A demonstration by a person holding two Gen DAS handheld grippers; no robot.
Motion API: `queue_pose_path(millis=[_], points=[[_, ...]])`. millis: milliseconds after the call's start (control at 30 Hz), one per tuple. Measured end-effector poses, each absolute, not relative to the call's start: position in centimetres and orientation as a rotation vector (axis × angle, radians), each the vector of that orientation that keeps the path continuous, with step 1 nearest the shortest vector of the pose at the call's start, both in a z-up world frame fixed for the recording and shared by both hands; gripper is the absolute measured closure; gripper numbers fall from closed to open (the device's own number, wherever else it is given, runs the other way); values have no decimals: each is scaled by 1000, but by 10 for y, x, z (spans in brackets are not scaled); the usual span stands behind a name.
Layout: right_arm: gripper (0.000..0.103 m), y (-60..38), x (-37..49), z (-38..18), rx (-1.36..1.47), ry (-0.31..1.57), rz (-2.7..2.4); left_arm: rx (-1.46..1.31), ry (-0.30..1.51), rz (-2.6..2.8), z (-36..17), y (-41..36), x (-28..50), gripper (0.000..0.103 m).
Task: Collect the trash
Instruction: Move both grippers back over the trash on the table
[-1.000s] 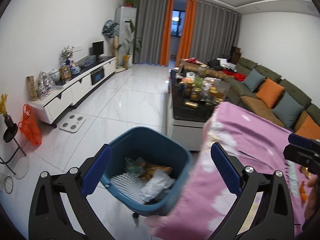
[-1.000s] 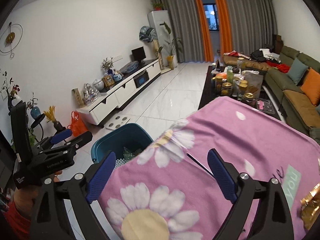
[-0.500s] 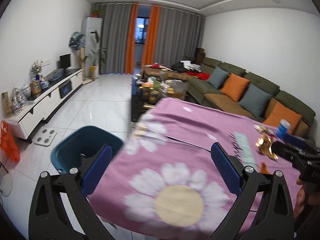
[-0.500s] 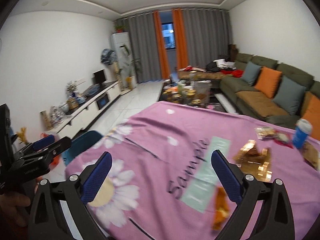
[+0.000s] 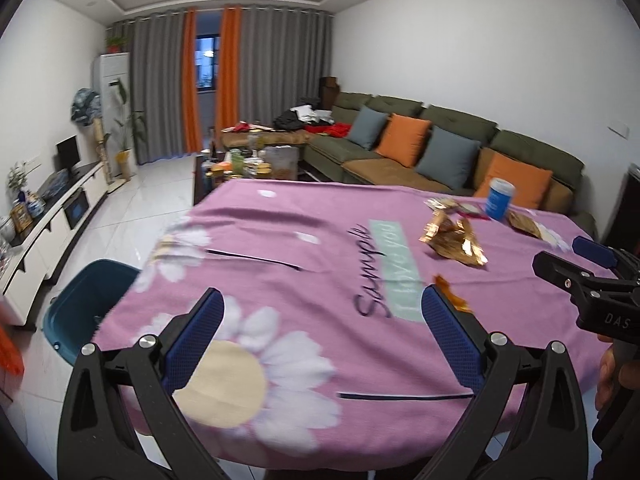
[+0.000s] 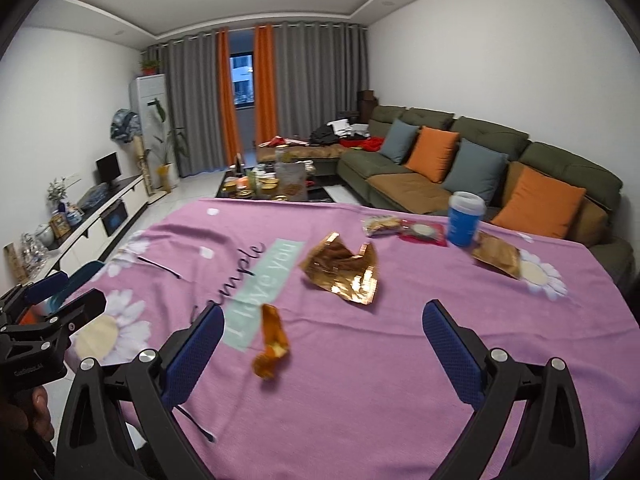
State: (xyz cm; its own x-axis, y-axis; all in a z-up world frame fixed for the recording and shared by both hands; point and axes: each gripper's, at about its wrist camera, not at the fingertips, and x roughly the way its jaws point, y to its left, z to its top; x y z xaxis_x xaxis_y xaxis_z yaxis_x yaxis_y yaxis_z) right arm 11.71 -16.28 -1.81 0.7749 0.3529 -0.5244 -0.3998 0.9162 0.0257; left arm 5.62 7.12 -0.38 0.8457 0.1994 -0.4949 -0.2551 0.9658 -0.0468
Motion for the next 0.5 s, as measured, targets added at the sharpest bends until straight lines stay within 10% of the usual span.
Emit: queue_pose_path(millis=[500], points=[[7, -209, 132, -34, -64, 582, 284, -37, 562, 108, -16, 17, 86, 6]])
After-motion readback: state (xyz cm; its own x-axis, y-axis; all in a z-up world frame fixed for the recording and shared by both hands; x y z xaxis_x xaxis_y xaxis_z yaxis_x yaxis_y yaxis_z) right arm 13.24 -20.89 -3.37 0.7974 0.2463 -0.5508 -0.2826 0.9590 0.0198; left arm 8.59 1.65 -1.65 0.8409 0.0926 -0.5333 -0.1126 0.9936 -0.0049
